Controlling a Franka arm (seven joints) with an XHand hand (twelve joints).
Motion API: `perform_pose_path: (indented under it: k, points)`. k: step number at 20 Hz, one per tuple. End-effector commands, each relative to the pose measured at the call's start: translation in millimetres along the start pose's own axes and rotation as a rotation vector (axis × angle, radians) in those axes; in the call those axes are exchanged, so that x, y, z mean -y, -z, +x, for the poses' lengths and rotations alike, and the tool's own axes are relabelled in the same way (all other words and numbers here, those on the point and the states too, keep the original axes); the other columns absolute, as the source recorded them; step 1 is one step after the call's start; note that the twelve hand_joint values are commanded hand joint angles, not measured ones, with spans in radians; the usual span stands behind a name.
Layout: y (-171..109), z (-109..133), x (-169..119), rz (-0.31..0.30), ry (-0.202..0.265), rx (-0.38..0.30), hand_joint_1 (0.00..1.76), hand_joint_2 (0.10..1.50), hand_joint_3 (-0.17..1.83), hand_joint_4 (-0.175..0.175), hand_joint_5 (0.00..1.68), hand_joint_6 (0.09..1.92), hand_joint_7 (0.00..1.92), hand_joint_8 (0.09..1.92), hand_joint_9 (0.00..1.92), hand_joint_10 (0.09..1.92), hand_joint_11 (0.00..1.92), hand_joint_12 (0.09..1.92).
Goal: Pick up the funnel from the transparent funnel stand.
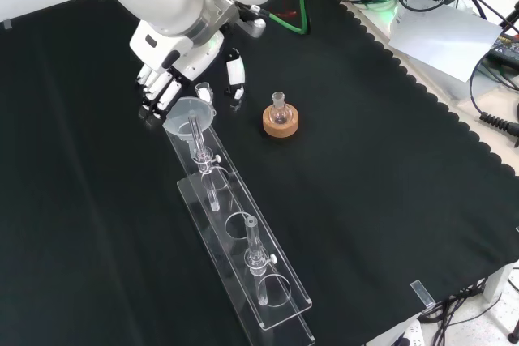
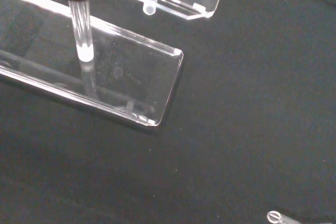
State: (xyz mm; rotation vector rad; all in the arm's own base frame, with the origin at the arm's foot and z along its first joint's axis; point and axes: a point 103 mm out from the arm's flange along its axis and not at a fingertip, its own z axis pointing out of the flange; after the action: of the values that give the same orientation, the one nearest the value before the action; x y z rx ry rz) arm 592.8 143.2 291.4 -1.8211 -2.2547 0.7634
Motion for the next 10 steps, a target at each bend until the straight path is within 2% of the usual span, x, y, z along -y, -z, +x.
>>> perform_pose_path:
  k: [1,10]
  points:
    - [-0.2,-1.9,-6.6,-0.003,0.011,-0.004,0.80,0.61,0.56,-0.126,0.09,0.09,0.00,0.64,0.27,0.82,0.28,1.42]
    - [-3.4,-3.3,-12.4,0.003,0.028,0.000,0.80,0.59,0.62,-0.123,0.11,0.09,0.00,0.73,0.32,0.80,0.34,1.39]
